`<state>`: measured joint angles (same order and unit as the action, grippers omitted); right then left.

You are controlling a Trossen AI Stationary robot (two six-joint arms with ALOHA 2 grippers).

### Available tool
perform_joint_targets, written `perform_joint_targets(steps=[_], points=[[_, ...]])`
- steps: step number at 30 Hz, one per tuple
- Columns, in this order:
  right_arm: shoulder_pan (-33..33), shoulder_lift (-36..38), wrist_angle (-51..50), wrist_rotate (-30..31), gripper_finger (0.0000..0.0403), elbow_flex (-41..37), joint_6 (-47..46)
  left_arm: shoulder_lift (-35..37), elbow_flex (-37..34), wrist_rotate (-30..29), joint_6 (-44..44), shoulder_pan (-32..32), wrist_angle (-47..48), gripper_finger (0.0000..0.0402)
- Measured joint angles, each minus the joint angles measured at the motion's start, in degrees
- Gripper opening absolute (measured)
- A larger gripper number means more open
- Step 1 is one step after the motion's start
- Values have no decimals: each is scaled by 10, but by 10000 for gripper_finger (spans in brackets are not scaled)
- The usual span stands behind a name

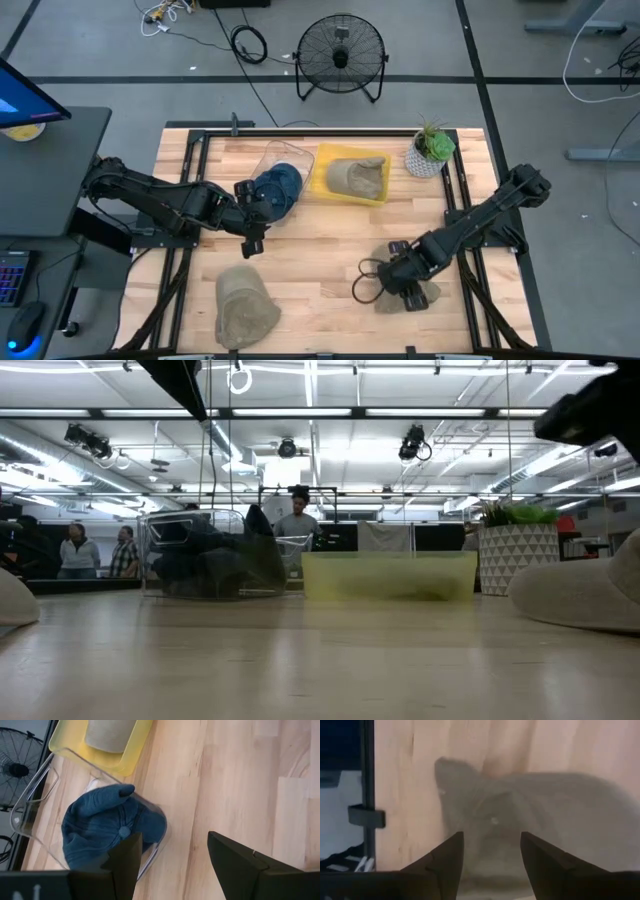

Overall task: Pick & Place hat
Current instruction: Put the right brown cap into the yellow bin

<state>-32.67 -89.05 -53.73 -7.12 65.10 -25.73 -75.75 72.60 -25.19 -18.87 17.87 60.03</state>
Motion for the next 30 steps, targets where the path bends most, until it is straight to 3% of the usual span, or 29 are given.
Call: perform_joint_targets(steps=[5, 15, 30], points=[[-30, -22, -13, 16, 199, 0, -8, 0, 0, 0, 0, 0, -29, 232], [-53, -32, -42, 141, 199, 0, 7, 0, 0, 0, 0, 0, -47, 232], [-49, -109, -47, 187, 195, 0, 44, -19, 0, 10, -28, 12, -106, 232]])
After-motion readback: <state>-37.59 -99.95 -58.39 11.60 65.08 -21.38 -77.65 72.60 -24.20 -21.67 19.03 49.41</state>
